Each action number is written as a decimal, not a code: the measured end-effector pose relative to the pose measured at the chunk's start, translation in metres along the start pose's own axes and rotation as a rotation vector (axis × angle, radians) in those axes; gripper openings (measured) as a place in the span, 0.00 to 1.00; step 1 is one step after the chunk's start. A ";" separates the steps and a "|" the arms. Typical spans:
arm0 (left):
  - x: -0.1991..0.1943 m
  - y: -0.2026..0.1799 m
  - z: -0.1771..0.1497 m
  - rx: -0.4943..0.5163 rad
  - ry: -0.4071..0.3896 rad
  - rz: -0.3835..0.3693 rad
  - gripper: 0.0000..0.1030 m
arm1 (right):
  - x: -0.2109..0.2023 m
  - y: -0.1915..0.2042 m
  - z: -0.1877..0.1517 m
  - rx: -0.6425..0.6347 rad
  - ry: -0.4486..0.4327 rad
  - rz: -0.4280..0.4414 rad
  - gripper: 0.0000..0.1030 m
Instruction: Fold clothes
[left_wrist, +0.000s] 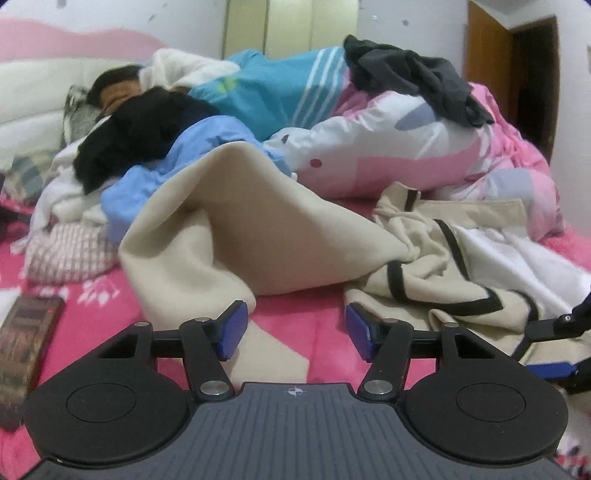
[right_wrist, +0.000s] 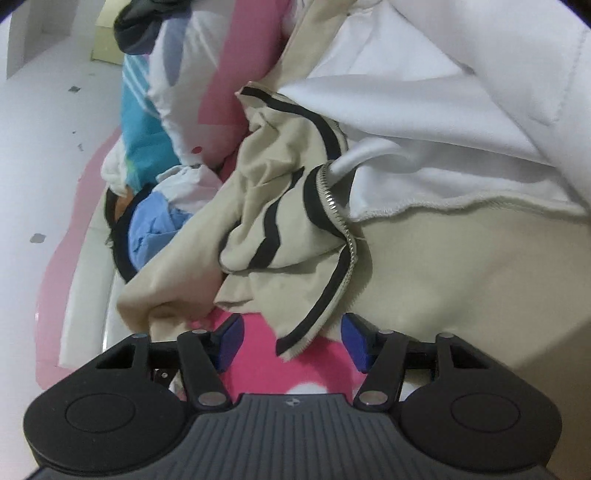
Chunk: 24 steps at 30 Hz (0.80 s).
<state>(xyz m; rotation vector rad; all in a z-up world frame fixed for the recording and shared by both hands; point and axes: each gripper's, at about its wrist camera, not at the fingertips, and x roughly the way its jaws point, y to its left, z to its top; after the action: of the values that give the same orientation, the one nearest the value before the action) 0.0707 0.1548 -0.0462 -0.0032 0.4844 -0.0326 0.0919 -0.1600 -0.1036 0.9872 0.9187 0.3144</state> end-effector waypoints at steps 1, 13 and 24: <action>0.001 -0.001 0.002 0.020 -0.013 0.036 0.57 | 0.003 0.001 0.000 -0.004 -0.003 -0.006 0.51; -0.010 0.022 0.002 0.139 -0.054 0.298 0.80 | 0.003 -0.022 0.002 0.011 0.014 0.053 0.37; -0.020 0.060 0.043 -0.187 -0.105 0.201 0.04 | 0.002 -0.023 0.002 0.002 0.012 0.071 0.37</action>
<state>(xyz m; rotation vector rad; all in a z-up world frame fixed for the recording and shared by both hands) 0.0752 0.2151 0.0002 -0.1384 0.3800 0.2088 0.0906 -0.1723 -0.1227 1.0226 0.8964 0.3796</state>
